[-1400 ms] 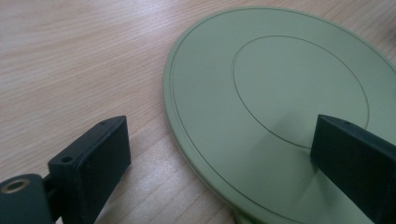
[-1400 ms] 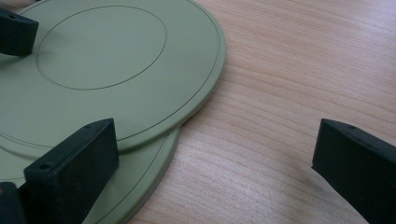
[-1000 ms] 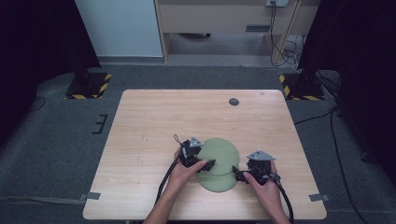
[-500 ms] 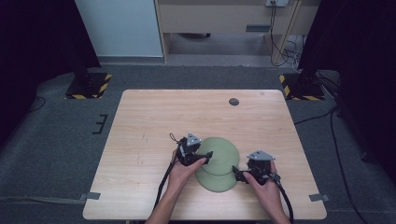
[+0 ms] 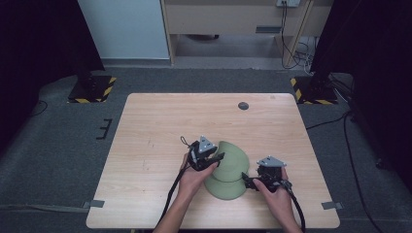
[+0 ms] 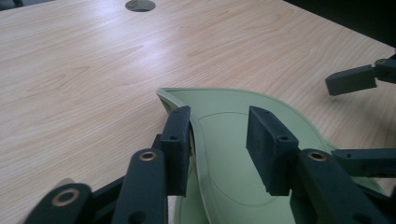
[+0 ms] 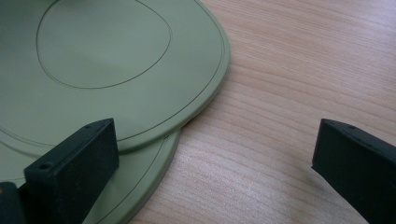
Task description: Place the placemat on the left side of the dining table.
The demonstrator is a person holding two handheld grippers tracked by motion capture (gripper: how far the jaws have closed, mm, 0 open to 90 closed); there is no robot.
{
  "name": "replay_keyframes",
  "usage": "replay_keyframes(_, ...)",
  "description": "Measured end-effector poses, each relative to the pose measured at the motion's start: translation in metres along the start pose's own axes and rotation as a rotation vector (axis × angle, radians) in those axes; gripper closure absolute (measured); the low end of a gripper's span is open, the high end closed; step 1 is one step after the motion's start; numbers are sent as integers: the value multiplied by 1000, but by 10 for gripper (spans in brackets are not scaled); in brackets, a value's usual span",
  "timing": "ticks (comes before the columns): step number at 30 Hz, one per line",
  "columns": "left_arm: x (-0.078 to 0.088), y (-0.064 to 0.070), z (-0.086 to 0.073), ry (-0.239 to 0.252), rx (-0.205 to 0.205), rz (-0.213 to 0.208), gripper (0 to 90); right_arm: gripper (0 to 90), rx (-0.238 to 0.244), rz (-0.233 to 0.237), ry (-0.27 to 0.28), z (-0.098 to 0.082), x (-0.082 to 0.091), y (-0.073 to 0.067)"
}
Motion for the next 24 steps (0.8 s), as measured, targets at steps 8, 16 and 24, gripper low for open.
replay_keyframes(8,-2,0,-7,-46,-15,1,684,7,6,-1,2,0,0,0)
replay_keyframes(16,-5,-2,-9,-56,-23,27,735,7,6,-2,2,0,0,0)
replay_keyframes(24,-10,-4,-5,-36,-28,60,791,16,12,-8,9,1,0,0)
Point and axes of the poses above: each handheld gripper's, and its own axes: x roughly backward along the jaws, z roughly out of its top, y roughly to its right, the point moved 5 cm from there along -x, roughly forward along the jaws, and after that the axes turned 5 degrees about -x, right-handed, at the moved point
